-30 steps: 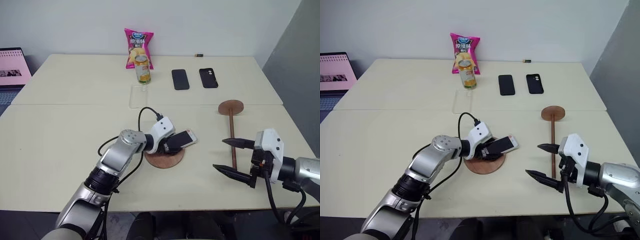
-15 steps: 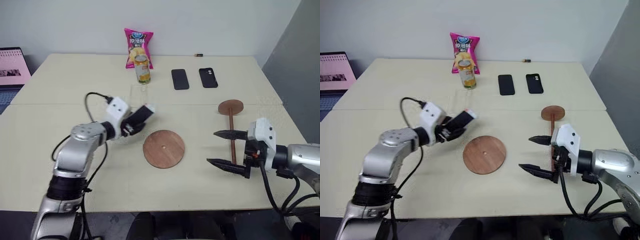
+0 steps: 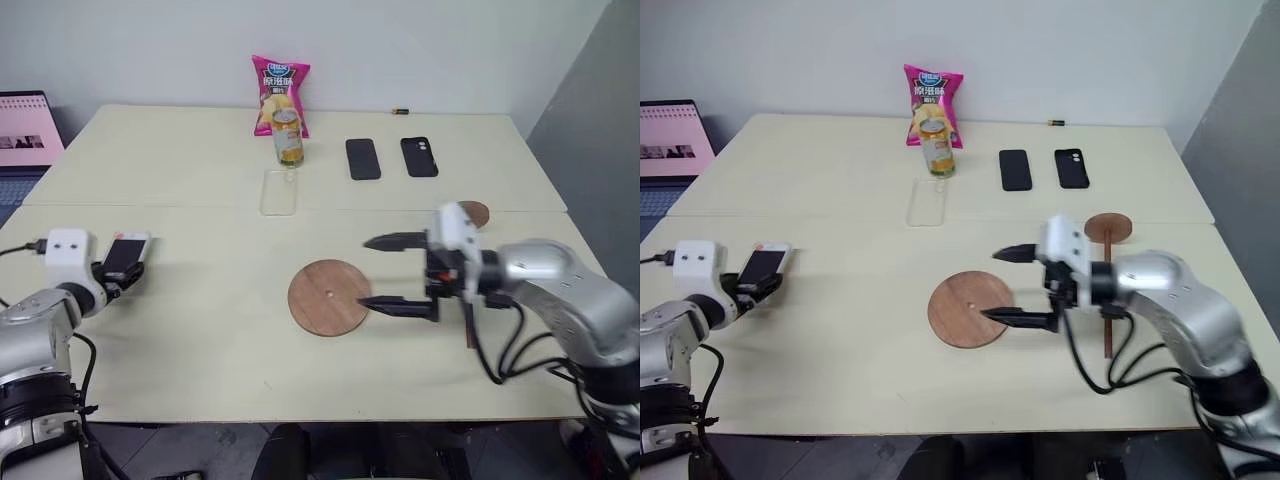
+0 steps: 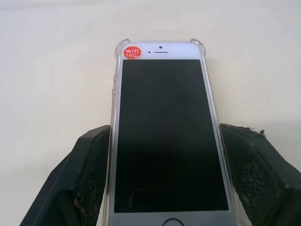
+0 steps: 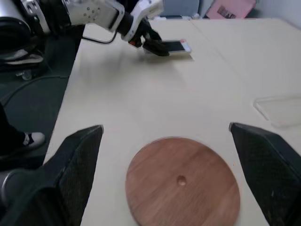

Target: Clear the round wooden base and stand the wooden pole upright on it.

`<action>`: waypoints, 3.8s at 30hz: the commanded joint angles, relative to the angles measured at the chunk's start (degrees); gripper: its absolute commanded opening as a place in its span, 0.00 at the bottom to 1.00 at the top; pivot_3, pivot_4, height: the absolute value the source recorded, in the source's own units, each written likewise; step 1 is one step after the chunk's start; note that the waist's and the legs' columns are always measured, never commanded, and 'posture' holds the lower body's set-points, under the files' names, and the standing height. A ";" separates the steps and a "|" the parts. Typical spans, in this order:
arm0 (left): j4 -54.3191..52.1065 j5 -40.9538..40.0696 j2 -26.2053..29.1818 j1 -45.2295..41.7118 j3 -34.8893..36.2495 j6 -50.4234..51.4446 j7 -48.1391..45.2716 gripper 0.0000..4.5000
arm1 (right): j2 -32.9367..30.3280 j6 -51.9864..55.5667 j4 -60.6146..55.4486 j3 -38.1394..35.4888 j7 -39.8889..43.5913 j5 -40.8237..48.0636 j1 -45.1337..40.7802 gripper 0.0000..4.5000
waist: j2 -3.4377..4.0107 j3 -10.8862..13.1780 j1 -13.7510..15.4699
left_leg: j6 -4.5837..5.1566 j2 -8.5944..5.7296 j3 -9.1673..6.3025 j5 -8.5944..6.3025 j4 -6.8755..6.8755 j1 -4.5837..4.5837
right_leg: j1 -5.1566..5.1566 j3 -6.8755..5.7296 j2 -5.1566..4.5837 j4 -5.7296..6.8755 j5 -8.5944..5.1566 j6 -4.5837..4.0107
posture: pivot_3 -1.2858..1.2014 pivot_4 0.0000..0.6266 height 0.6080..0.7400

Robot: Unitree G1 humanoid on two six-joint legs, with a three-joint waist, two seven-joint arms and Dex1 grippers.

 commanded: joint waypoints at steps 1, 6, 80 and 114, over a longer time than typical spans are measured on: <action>5.35 -0.31 1.94 -3.53 1.07 -4.93 1.30 0.73 | 1.08 -1.82 -0.29 0.71 1.36 -1.38 -1.74 1.00 | 0.00 0.00 0.09 | 0.00 -0.01 0.00 0.00 0.00 -0.02 | -0.01 0.00 -0.02 -0.01 0.00 0.00 | 0.52 0.24 1.00; 9.69 -0.46 1.85 -5.02 0.11 -7.61 0.95 0.73 | 1.97 -2.14 -0.02 0.71 1.84 -2.35 -2.04 1.00 | -0.04 -0.02 -0.11 | 0.00 -0.05 0.05 0.00 0.04 0.00 | 0.00 0.05 -0.06 0.02 0.01 0.01 | 0.52 0.24 1.00; -51.32 -15.33 -0.96 -2.53 -30.59 -2.38 -31.27 1.00 | 6.13 36.81 69.16 -14.10 -26.76 -18.76 -36.92 0.06 | 0.30 0.09 -0.83 | 0.06 0.05 0.46 0.00 -0.11 0.05 | -0.08 0.40 0.11 0.02 0.04 -0.08 | 0.52 0.24 1.00; -59.50 -17.65 8.36 27.14 -9.70 -2.29 -30.34 1.00 | 35.63 -23.66 8.77 -1.55 -15.02 -10.47 2.68 0.06 | 0.54 0.22 -1.99 | 0.06 0.08 0.31 0.00 -0.20 0.11 | -0.16 0.37 0.12 0.11 0.05 -0.05 | 0.52 0.24 1.00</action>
